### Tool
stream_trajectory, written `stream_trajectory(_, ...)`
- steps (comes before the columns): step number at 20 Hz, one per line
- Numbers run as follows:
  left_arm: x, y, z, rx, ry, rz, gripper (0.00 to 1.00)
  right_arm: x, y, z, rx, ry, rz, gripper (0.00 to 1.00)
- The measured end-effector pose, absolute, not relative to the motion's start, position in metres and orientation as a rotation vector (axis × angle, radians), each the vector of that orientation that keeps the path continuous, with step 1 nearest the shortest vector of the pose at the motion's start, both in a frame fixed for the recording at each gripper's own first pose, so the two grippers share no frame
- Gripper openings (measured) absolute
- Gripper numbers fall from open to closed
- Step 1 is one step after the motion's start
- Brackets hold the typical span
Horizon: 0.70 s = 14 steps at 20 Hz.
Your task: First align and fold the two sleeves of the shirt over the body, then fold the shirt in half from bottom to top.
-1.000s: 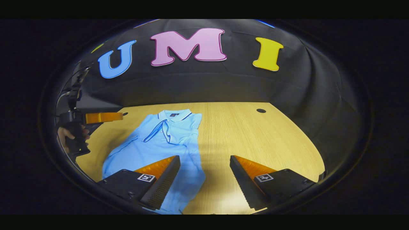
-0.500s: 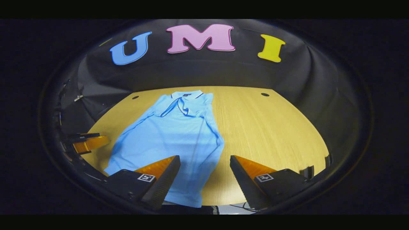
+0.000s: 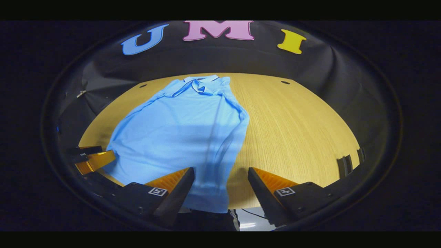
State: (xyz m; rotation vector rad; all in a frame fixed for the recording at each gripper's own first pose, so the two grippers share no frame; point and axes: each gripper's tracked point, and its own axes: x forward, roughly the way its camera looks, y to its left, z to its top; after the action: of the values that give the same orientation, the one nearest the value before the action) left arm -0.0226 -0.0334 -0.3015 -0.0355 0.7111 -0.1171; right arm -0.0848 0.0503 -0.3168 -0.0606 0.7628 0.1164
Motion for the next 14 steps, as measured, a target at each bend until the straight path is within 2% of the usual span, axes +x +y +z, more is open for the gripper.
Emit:
stream_trajectory(2,-0.026,-0.032,-0.306,-0.014,0.718,-0.11,0.97,-0.086,0.05,-0.317,-0.045,0.746,0.112,0.98)
stream_trajectory(3,-0.027,-0.032,-0.307,0.006,0.717,-0.115,0.98,-0.086,0.05,-0.319,-0.043,0.75,0.11,0.94)
stream_trajectory(6,-0.026,-0.037,-0.309,0.062,0.71,-0.129,0.96,-0.085,0.053,-0.318,-0.049,0.729,0.121,0.97)
stream_trajectory(7,-0.027,-0.039,-0.311,0.065,0.711,-0.133,0.87,-0.088,0.056,-0.318,-0.05,0.735,0.129,0.96)
stream_trajectory(8,-0.026,-0.041,-0.311,0.067,0.71,-0.134,0.83,-0.087,0.06,-0.319,-0.056,0.734,0.14,0.86)
stream_trajectory(9,-0.027,-0.045,-0.311,0.062,0.711,-0.142,0.77,-0.088,0.065,-0.319,-0.06,0.734,0.153,0.82)
stream_trajectory(10,-0.025,-0.047,-0.311,0.062,0.708,-0.145,0.72,-0.088,0.069,-0.319,-0.064,0.736,0.163,0.7)
stream_trajectory(11,-0.025,-0.05,-0.311,0.06,0.703,-0.151,0.51,-0.088,0.072,-0.318,-0.067,0.731,0.172,0.62)
stream_trajectory(12,-0.024,-0.054,-0.31,0.057,0.701,-0.159,0.41,-0.089,0.077,-0.318,-0.069,0.737,0.19,0.42)
stream_trajectory(13,-0.024,-0.056,-0.31,0.052,0.699,-0.161,0.29,-0.09,0.079,-0.318,-0.07,0.734,0.198,0.41)
stream_trajectory(14,-0.024,-0.058,-0.309,0.043,0.701,-0.162,0.22,-0.09,0.079,-0.318,-0.068,0.738,0.198,0.3)
